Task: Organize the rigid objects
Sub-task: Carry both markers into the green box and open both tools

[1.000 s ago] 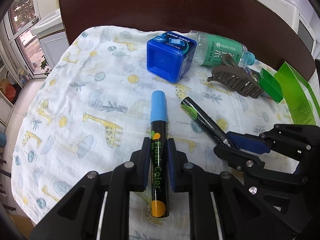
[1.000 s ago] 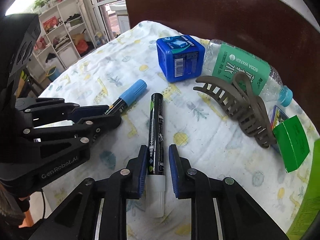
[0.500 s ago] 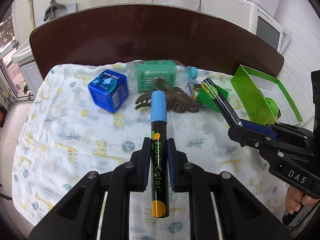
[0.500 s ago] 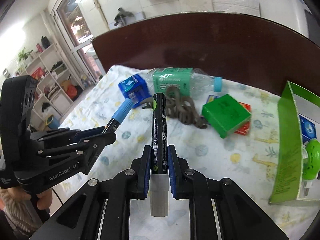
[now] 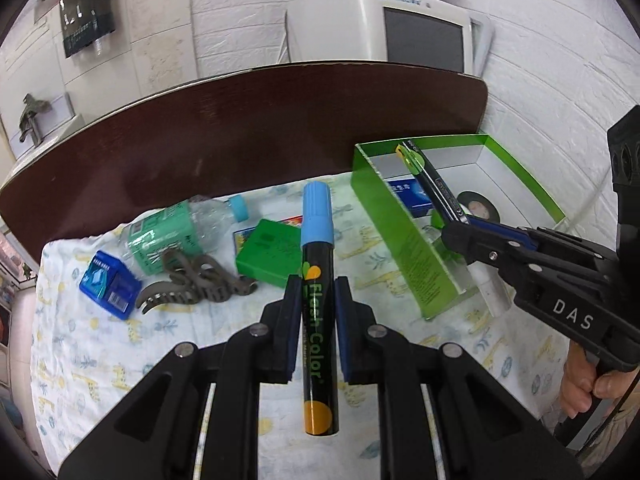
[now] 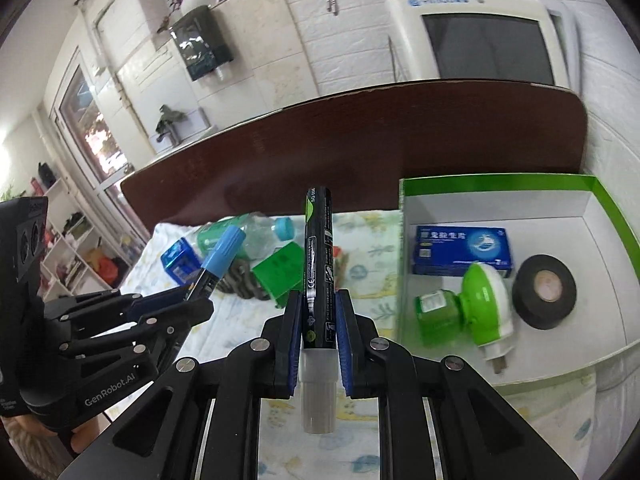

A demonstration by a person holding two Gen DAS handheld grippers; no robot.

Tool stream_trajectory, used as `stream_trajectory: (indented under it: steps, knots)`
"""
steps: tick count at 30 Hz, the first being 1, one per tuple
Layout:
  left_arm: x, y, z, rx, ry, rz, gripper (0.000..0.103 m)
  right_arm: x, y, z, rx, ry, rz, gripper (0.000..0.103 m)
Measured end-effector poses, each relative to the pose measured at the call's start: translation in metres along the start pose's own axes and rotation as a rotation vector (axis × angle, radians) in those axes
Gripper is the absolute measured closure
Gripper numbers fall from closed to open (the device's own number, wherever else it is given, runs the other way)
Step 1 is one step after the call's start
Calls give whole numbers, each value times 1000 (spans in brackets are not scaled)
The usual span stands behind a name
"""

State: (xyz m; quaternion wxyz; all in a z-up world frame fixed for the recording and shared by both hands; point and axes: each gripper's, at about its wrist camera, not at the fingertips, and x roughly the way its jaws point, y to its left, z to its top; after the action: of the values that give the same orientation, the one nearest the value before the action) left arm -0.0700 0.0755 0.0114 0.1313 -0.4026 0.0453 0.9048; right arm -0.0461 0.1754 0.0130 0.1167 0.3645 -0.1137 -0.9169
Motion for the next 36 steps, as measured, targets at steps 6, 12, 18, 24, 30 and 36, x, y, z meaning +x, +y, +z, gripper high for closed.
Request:
stream_trajectory:
  steps: [6,12,18,24,30,36]
  knots:
    - [6,-42,24,82,-19,-34,89,-19,-43,4,83,-51,-58,86]
    - [18,-72,52,122,-27,-65,89,-35,-84,11,167,-103,-126,86]
    - [43,-101,81,145,-2,-111,89,-40,-121,20,223,-133,-198,86]
    - [78,-128,99,155,58,-148,89,-32,-153,21,277,-120,-225,85]
    - [111,-146,101,147,130,-177,89,-26,-176,18,310,-113,-287,85]
    - [125,-159,105,145,150,-188,89,-22,-188,16,321,-101,-316,85]
